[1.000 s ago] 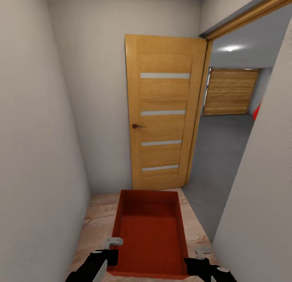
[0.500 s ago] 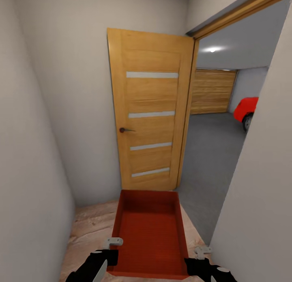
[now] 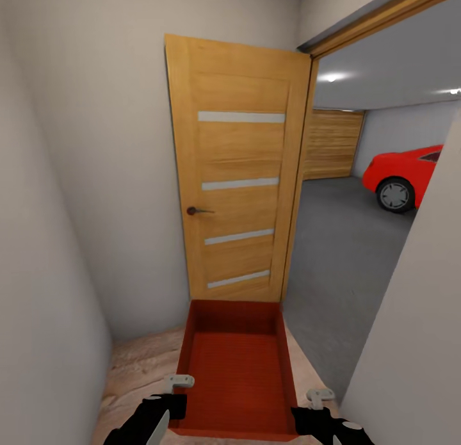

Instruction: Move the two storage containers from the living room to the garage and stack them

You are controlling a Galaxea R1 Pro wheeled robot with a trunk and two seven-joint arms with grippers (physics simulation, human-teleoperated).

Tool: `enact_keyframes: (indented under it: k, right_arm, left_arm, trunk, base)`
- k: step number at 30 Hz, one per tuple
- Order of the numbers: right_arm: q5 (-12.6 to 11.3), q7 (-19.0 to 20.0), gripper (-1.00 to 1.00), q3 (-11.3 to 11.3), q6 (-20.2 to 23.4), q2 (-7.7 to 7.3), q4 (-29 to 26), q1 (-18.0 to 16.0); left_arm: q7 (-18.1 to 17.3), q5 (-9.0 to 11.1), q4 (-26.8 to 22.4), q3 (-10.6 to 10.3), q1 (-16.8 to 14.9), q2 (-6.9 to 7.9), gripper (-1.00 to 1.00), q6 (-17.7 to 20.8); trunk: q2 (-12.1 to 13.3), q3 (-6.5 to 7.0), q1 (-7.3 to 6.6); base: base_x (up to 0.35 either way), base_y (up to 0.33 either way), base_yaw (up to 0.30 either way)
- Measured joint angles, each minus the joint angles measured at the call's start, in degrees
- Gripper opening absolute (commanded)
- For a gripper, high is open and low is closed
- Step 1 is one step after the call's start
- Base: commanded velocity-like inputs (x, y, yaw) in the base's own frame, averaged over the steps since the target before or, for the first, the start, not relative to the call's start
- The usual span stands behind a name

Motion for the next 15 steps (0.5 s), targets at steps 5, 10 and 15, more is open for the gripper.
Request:
enact_keyframes:
  k: [5,10,15]
  right_arm:
    - [0.00,0.00,-1.00,0.00,0.00,0.00,0.00,0.00]
    - [0.00,0.00,-1.00,0.00,0.00,0.00,0.00,0.00]
    - [-0.01,-0.01,-1.00,0.01,0.00,0.00,0.00,0.00]
  left_arm:
    - [0.00,0.00,0.00,0.00,0.00,0.00,-1.00,0.00]
    - [0.00,0.00,0.00,0.00,0.00,0.00,-1.00,0.00]
    - [-0.01,0.00,0.00,0.00,0.00,0.00,-1.00,0.00]
  trunk:
    - [0.00,0.00,0.00]
    - [0.00,0.00,0.00]
    - [0.00,0.00,0.00]
  base:
    - [0.272,0.176,-0.275]
    - [0.267,0.178,-0.277]
    - [0.264,0.180,-0.277]
